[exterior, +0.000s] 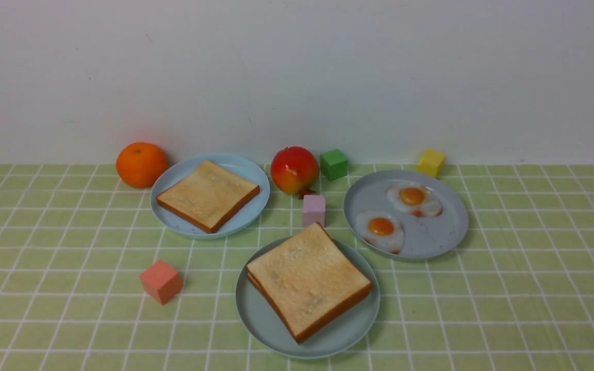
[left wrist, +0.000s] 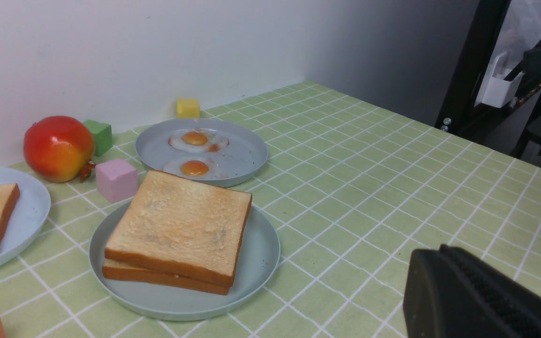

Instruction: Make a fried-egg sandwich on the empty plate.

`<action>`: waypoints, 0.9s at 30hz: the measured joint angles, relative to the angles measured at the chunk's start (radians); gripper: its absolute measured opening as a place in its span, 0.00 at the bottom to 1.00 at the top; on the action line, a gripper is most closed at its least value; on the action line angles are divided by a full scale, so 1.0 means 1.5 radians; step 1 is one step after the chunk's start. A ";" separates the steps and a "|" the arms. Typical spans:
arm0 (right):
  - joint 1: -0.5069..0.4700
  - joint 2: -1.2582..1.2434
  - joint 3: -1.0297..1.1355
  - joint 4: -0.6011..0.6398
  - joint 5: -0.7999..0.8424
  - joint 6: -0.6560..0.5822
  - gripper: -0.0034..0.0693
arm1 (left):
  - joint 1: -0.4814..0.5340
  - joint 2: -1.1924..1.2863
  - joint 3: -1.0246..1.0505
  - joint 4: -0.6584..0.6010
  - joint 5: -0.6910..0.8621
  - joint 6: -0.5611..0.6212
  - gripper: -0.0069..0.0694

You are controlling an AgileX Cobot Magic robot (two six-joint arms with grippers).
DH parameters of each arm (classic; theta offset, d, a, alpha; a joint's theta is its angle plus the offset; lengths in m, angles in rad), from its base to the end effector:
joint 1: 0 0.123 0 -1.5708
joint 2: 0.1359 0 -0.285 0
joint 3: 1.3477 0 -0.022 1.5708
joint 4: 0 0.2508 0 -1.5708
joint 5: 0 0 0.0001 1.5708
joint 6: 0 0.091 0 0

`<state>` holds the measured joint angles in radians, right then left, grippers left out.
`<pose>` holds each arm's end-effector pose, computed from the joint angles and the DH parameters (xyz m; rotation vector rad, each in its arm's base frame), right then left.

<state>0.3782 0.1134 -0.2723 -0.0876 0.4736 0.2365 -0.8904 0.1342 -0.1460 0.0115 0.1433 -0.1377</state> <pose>0.0481 0.0152 0.2553 -0.1698 1.8020 0.3472 0.0402 -0.0494 0.2416 0.6222 1.5522 -0.7775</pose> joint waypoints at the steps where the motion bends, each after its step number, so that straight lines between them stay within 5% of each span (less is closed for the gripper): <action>1: -0.002 0.000 0.003 -0.007 0.001 0.002 0.04 | 0.000 0.000 0.000 0.000 0.001 0.000 0.07; 13: -0.248 -0.081 0.173 0.048 -0.054 -0.066 0.03 | 0.000 0.000 0.000 0.000 0.003 0.000 0.08; 27: -0.259 -0.082 0.192 0.093 -0.057 -0.142 0.03 | 0.000 0.000 0.000 0.000 0.004 0.000 0.10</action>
<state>-0.0098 -0.0100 0.0164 0.0525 0.3885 0.0241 -0.8904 0.1342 -0.1460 0.0112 0.1487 -0.1377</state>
